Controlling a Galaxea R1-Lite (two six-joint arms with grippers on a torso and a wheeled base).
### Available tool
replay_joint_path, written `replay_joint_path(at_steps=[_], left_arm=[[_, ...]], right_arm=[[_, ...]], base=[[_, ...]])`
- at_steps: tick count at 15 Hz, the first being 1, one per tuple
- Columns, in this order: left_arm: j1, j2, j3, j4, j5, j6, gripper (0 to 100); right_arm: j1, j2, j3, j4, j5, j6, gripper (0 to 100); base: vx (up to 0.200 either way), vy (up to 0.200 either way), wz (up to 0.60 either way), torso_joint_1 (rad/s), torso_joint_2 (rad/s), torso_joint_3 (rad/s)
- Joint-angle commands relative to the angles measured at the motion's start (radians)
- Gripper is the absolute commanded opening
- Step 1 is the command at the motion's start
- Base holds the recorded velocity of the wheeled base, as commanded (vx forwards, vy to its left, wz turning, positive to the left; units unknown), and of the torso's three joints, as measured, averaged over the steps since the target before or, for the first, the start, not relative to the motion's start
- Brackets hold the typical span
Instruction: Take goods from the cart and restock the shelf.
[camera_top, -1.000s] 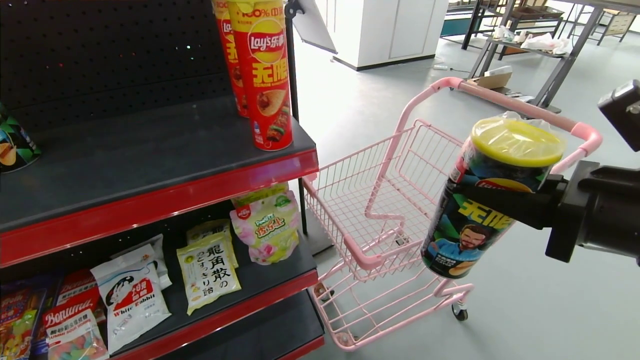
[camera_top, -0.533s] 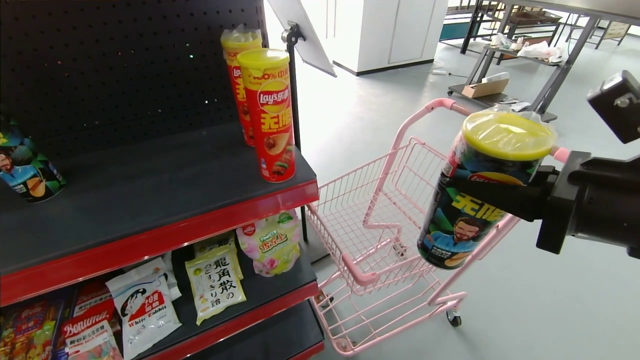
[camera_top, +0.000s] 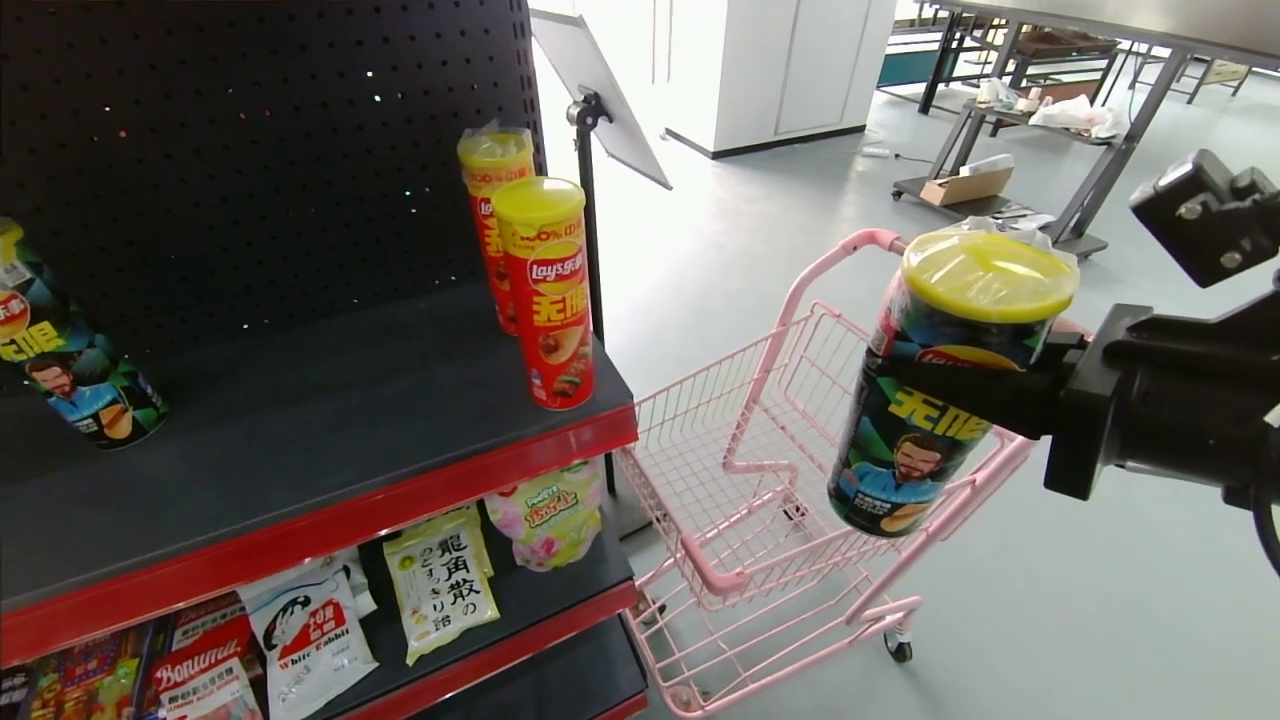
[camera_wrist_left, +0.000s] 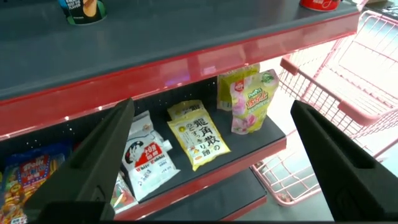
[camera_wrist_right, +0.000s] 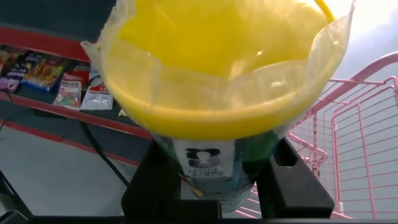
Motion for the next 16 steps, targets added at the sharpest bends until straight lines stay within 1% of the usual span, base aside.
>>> replay_joint_path(at_steps=[1,8,11,16], left_arm=[[0.001,0.001,0.0,0.001,0.0,0.0,100],[0.001,0.001,0.0,0.001,0.0,0.0,100],[-0.001,0.001,0.0,0.001,0.0,0.0,100],[0.001,0.001,0.0,0.001,0.0,0.0,100]], right_arm=[[0.0,0.007,0.001,0.001,0.0,-0.002,0],[0.001,-0.002,0.004,-0.001,0.001,-0.002,0],[0.001,-0.002,0.006,-0.001,-0.002,-0.002,0],[0.003,-0.002,0.009,-0.003,-0.003,-0.004,0]], base=[[-0.2,0.0,0.0,0.08,-0.22,-0.105],[-0.2,0.0,0.0,0.013,-0.02,-0.01],[0.0,0.0,0.0,0.0,0.0,0.0],[0.0,0.0,0.6,0.005,0.0,0.001]])
